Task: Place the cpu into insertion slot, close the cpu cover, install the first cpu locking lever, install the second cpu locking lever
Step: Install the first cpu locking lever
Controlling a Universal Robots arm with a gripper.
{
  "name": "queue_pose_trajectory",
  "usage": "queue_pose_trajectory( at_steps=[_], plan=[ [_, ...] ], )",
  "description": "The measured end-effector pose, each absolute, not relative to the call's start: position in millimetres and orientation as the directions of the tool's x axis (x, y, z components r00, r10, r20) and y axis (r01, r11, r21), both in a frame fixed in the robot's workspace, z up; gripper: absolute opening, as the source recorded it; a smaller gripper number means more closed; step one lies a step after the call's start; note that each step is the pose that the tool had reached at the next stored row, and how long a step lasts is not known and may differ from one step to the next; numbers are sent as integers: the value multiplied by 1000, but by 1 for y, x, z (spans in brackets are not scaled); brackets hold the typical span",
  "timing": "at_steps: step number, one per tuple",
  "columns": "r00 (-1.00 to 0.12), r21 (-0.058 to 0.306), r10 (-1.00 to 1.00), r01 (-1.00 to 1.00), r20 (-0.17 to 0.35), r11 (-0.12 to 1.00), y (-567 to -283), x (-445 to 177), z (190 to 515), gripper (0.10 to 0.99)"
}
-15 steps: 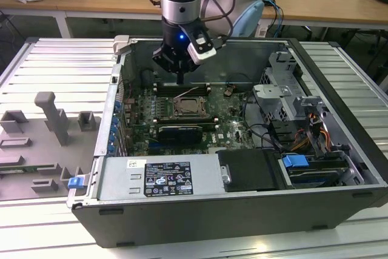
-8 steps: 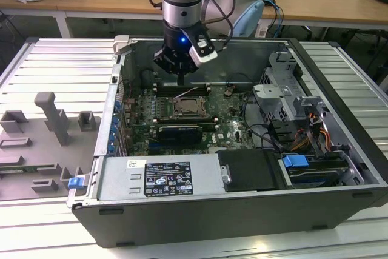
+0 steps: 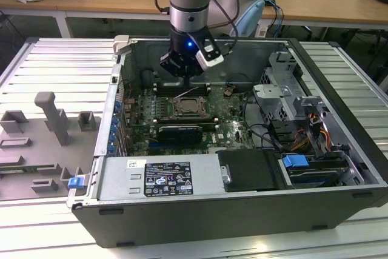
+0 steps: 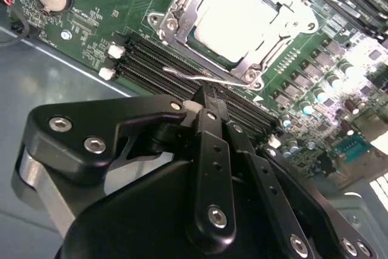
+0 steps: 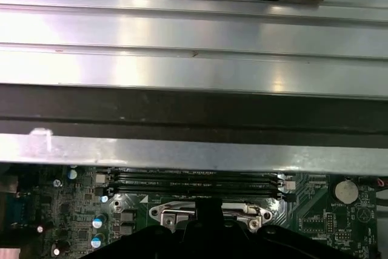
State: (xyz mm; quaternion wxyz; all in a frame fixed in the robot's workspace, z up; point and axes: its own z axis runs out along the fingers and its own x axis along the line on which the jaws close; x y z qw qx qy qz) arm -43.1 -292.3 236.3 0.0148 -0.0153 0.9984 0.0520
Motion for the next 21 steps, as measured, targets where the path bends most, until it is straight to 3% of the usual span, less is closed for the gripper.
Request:
queue_pose_trajectory(
  at_steps=[21],
  plan=[
    [-998, 104, -62, -65, -31, 992, -289, -26, 223, 106]
  ],
)
